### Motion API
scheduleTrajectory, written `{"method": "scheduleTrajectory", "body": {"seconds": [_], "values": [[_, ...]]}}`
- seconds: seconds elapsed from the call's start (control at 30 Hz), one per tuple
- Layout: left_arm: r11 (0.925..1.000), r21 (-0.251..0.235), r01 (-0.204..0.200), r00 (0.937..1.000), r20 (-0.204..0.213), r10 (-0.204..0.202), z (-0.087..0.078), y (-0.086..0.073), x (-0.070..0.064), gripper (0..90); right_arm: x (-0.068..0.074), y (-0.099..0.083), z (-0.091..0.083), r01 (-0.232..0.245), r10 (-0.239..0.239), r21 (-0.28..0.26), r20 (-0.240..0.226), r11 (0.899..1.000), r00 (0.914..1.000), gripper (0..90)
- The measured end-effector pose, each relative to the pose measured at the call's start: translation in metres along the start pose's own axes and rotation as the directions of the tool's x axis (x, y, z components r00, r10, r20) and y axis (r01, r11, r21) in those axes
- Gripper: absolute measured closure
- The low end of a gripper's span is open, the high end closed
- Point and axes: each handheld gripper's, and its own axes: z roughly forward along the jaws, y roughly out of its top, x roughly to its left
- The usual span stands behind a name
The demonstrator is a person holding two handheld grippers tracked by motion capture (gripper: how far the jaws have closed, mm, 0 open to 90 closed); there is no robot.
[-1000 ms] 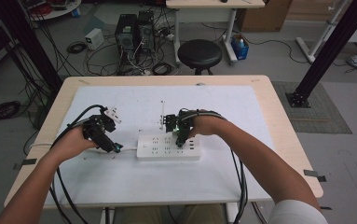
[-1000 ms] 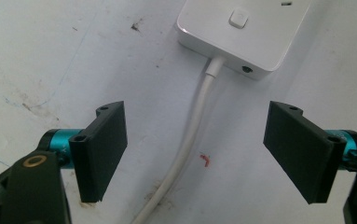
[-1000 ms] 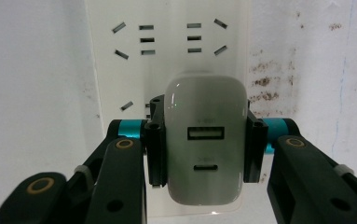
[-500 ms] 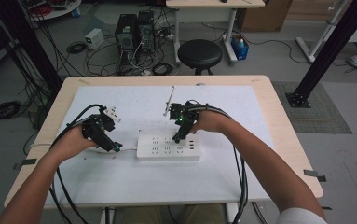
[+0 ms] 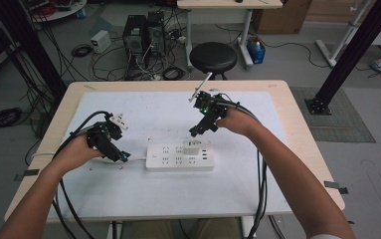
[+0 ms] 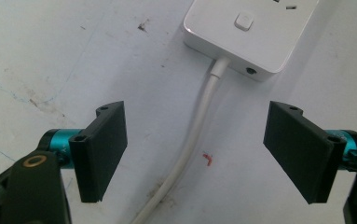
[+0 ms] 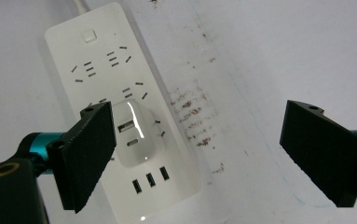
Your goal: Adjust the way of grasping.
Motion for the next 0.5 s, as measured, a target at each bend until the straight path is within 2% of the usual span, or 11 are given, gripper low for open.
{"method": "scheduleTrajectory", "body": {"seconds": [0.1,0.17,0.2,0.23,0.33,0.5], "values": [[1.0000,-0.004,0.005,1.0000,0.000,-0.005,-0.001,0.001,-0.001,21.4,-0.002,-0.003,-0.011,-0.009,0.009,-0.002,0.002,1.000,1.0000,9.9],[1.0000,0.007,-0.005,1.0000,-0.003,0.005,-0.002,0.001,0.000,21.5,-0.004,-0.006,-0.016,-0.015,0.015,-0.002,0.008,1.000,0.9999,0.8],[1.0000,-0.003,0.008,1.0000,-0.003,-0.008,-0.002,0.001,-0.002,21.5,-0.005,-0.008,-0.019,-0.027,0.027,-0.001,0.014,1.000,0.9995,0.7],[0.9999,0.009,-0.007,1.0000,-0.005,0.007,-0.003,0.001,-0.001,21.5,-0.007,-0.010,-0.022,-0.036,0.036,-0.002,0.016,0.999,0.9992,0.7],[1.0000,0.006,-0.005,0.9999,-0.008,0.005,-0.005,0.000,-0.001,21.5,-0.009,-0.016,-0.033,-0.044,0.045,-0.023,0.037,0.999,0.9983,0.7],[0.9999,-0.005,0.015,0.9998,-0.011,-0.015,-0.007,-0.001,-0.002,21.5,-0.011,-0.030,-0.055,-0.062,0.064,-0.037,0.055,0.997,0.9964,0.7]]}}
